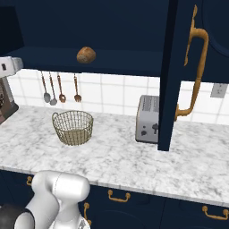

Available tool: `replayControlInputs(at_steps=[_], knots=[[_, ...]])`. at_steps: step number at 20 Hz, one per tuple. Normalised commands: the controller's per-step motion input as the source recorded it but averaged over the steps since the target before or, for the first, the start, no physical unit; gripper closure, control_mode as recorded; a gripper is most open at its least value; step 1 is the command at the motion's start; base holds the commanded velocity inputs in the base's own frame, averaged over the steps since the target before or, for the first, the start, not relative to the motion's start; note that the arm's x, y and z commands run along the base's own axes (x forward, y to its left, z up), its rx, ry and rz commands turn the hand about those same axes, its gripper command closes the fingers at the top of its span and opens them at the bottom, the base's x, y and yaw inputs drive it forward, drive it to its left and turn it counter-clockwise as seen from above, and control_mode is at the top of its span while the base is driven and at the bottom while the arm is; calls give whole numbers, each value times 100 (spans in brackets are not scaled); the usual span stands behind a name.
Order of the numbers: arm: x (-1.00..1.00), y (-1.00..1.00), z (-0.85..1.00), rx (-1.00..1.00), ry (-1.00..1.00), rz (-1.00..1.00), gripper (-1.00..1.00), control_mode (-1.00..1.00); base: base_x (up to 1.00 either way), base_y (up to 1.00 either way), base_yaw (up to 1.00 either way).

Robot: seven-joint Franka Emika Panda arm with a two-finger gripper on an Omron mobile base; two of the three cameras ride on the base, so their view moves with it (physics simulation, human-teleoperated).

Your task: Open the cabinet, pick up the bread from the cabinet and place it in the basket. Then move the basket to the dining counter.

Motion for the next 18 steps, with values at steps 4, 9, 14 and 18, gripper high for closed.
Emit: replayControlInputs(at_steps=[4, 9, 14, 18], knots=[[0, -97, 48, -3, 14, -42, -100, -100, 0, 0, 0], [0, -99, 12, 0, 4, -25, -100, -100, 0, 0, 0], [-7, -92, 2, 6, 4, -1, -100, -100, 0, 0, 0], [-4, -64, -9, 4, 0, 0, -100, -100, 0, 0, 0]])
